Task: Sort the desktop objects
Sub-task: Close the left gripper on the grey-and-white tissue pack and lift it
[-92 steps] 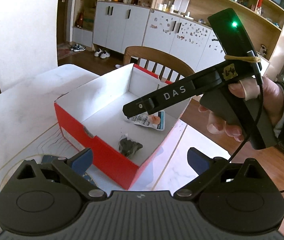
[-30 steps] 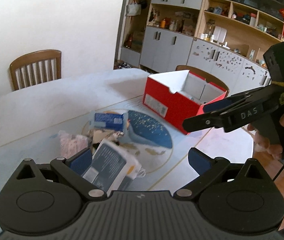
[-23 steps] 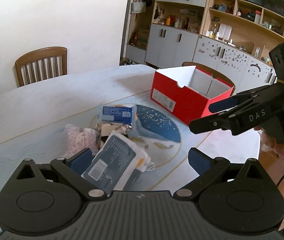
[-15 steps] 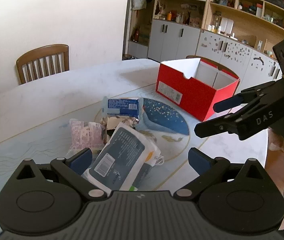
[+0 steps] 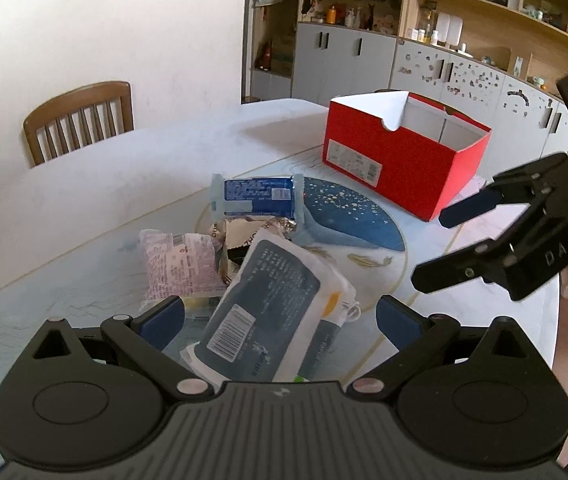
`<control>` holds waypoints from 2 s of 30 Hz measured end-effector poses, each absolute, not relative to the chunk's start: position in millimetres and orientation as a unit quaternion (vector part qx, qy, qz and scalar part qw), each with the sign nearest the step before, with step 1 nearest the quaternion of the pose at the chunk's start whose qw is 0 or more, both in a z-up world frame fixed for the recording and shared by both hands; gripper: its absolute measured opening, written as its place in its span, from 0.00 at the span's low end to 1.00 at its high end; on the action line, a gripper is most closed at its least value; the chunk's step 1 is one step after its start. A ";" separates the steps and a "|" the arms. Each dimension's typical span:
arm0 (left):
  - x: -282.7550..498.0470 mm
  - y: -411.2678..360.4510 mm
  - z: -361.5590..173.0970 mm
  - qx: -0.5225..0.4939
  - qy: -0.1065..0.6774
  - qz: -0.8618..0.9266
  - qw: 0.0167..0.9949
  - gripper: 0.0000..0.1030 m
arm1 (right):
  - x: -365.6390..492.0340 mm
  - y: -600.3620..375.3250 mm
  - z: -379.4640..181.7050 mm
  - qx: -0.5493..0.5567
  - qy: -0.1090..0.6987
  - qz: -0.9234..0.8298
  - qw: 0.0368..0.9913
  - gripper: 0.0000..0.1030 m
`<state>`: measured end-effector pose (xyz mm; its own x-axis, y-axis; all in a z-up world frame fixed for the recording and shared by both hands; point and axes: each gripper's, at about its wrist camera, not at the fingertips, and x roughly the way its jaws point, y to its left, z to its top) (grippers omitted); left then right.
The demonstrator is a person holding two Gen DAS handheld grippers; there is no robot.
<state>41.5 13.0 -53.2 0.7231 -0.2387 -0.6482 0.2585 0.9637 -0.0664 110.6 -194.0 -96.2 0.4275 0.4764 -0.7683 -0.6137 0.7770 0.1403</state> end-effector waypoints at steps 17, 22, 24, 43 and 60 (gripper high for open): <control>77.4 30.5 -76.3 -0.015 0.384 -0.141 0.912 0.95 | 108.5 -182.2 -125.1 -0.107 0.435 0.343 0.826 0.93; 83.7 28.6 -80.0 -0.011 0.393 -0.152 0.907 0.88 | 107.0 -175.9 -129.5 -0.113 0.436 0.348 0.822 0.93; 85.2 27.7 -81.7 -0.011 0.395 -0.157 0.905 0.87 | 106.4 -173.8 -131.1 -0.113 0.436 0.351 0.821 0.93; 91.0 26.9 -88.2 -0.013 0.409 -0.175 0.896 0.42 | 111.1 -155.4 -139.1 -0.129 0.441 0.368 0.808 0.93; 75.0 44.8 -74.8 -0.052 0.388 -0.167 0.905 0.17 | 114.3 -143.4 -137.9 -0.134 0.435 0.381 0.804 0.93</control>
<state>75.0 44.8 -74.8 0.6426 -0.3423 -0.6855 0.2615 0.9389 -0.2238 114.3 -143.4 -137.9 0.3299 0.4965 -0.8029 -0.7306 0.6729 0.1159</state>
